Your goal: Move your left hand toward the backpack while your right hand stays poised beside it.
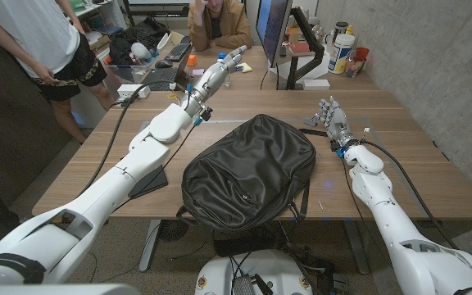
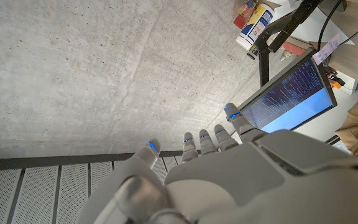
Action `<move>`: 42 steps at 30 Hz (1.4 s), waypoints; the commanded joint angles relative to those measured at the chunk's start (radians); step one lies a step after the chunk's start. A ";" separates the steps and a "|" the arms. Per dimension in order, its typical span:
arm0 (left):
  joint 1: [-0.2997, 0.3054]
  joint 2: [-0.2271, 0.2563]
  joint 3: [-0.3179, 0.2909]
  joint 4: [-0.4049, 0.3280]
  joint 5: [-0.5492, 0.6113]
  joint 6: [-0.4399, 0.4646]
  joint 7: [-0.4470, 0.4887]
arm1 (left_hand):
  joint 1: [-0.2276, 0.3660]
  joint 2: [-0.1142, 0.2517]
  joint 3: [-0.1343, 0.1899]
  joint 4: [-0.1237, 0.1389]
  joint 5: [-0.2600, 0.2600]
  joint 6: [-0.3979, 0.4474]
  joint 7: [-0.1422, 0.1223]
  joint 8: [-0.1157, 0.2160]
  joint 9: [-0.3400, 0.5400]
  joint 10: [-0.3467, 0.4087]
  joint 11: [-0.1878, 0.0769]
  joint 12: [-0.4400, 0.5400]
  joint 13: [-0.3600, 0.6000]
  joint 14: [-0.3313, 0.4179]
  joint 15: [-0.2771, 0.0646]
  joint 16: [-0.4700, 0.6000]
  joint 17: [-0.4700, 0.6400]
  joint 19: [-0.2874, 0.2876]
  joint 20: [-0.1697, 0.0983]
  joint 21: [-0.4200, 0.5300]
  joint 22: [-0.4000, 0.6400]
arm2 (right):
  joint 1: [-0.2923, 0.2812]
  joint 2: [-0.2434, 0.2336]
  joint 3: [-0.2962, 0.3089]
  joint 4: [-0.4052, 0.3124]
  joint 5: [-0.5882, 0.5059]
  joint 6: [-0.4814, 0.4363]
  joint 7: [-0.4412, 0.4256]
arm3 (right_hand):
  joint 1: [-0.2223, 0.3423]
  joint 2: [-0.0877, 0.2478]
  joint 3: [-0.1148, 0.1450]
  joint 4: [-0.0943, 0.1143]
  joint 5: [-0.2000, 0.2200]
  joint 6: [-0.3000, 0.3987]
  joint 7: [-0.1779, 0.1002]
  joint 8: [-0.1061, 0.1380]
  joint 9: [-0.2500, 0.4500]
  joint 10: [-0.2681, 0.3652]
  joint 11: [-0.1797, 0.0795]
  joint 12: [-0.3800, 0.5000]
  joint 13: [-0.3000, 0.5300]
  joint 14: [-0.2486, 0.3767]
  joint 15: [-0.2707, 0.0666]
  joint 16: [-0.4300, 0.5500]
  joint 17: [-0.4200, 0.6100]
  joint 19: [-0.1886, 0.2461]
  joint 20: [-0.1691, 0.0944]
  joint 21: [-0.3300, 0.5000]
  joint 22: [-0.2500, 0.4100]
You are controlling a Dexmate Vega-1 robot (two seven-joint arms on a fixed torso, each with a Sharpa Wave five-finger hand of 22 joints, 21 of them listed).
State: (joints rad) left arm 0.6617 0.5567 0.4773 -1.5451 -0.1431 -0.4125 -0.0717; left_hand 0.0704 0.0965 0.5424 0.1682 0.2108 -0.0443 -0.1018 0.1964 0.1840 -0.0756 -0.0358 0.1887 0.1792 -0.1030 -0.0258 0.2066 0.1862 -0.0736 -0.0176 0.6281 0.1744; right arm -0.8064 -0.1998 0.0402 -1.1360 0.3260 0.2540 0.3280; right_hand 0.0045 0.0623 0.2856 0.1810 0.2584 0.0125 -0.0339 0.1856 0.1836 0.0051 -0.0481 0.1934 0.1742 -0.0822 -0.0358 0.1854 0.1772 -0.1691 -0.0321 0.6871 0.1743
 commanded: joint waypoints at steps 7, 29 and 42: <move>0.007 0.010 -0.004 -0.040 0.059 -0.009 0.003 | 0.009 0.054 0.007 0.000 0.003 0.007 -0.008 0.004 0.001 0.005 -0.008 0.005 0.003 0.002 -0.005 -0.004 -0.001 0.007 0.001 -0.004 0.006 | -0.009 -0.004 0.000 -0.016 0.005 -0.002 -0.002 | 0.004 0.107 0.006 0.000 0.006 0.006 -0.006 0.006 0.003 0.001 -0.003 0.008 0.005 -0.010 -0.037 0.002 0.000 -0.003 -0.095 -0.008 0.003; 0.014 0.013 0.001 -0.093 0.123 -0.032 -0.004 | 0.010 0.054 0.009 0.000 0.003 0.011 -0.011 0.001 0.001 0.010 -0.010 0.005 0.002 0.002 -0.007 -0.006 -0.001 0.006 -0.002 -0.009 0.006 | -0.022 -0.010 0.007 -0.027 0.013 0.001 0.000 | 0.003 0.106 0.006 0.001 0.006 0.005 -0.005 0.005 0.003 0.001 -0.005 0.008 0.005 -0.010 -0.038 0.002 0.000 -0.002 -0.095 -0.014 0.003; 0.025 0.023 -0.003 -0.133 0.166 -0.029 -0.006 | 0.011 0.054 0.009 0.001 0.003 0.012 -0.012 -0.001 0.002 0.011 -0.011 0.004 0.002 0.002 -0.007 -0.007 -0.001 0.005 -0.005 -0.014 0.006 | -0.042 -0.014 0.011 -0.052 0.018 -0.006 -0.003 | 0.003 0.105 0.006 0.001 0.006 0.005 -0.005 0.005 0.003 0.001 -0.005 0.007 0.005 -0.010 -0.038 0.001 0.000 -0.001 -0.095 -0.017 0.003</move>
State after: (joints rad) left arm 0.6779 0.5729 0.4770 -1.6471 -0.0071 -0.4416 -0.0738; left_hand 0.0703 0.0965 0.5461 0.1697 0.2108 -0.0390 -0.1072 0.1963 0.1837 -0.0649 -0.0467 0.1887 0.1792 -0.0996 -0.0292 0.2066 0.1814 -0.0627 -0.0179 0.6175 0.1794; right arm -0.8335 -0.2106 0.0480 -1.1698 0.3406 0.2534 0.3276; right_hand 0.0045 0.0623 0.2862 0.1805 0.2584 0.0125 -0.0339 0.1856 0.1836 0.0051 -0.0481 0.1934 0.1742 -0.0822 -0.0358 0.1854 0.1772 -0.1690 -0.0321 0.6730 0.1743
